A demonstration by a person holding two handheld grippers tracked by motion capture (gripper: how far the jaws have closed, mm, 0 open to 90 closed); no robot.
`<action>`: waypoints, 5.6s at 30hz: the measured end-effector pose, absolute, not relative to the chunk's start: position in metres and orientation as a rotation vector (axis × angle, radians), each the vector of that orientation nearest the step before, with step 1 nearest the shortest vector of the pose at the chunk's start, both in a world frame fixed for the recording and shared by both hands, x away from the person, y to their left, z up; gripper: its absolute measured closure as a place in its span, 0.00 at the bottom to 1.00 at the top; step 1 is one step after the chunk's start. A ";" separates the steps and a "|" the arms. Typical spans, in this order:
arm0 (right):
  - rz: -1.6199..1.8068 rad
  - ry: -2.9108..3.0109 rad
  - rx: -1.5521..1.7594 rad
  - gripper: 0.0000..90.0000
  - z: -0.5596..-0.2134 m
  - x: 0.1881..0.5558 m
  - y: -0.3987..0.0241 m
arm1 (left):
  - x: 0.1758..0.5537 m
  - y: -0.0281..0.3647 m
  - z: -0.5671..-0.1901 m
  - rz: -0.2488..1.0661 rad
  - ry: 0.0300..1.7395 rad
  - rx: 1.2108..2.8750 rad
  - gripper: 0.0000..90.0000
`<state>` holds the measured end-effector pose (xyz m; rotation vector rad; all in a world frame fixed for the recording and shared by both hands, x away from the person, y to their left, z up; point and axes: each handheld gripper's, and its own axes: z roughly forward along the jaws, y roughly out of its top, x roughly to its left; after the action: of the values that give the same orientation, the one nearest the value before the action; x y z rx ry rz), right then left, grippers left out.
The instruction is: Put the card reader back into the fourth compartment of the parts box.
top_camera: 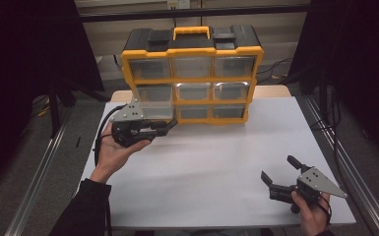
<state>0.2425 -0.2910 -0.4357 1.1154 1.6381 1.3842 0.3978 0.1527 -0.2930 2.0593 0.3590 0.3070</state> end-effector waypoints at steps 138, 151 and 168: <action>1.394 1.649 1.117 0.00 -0.436 0.243 -0.292 | 0.520 0.155 -0.247 0.425 0.645 2.404 0.82; 1.396 1.647 1.116 0.00 -0.436 0.243 -0.292 | 0.527 0.151 -0.256 0.363 0.650 2.433 0.81; 1.394 1.641 1.117 0.00 -0.436 0.242 -0.292 | 0.524 0.153 -0.255 0.436 0.734 2.338 0.48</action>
<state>0.2425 -0.2917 -0.4362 1.1165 1.6406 1.3941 0.5241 0.1533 -0.2553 2.3385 0.7337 0.4356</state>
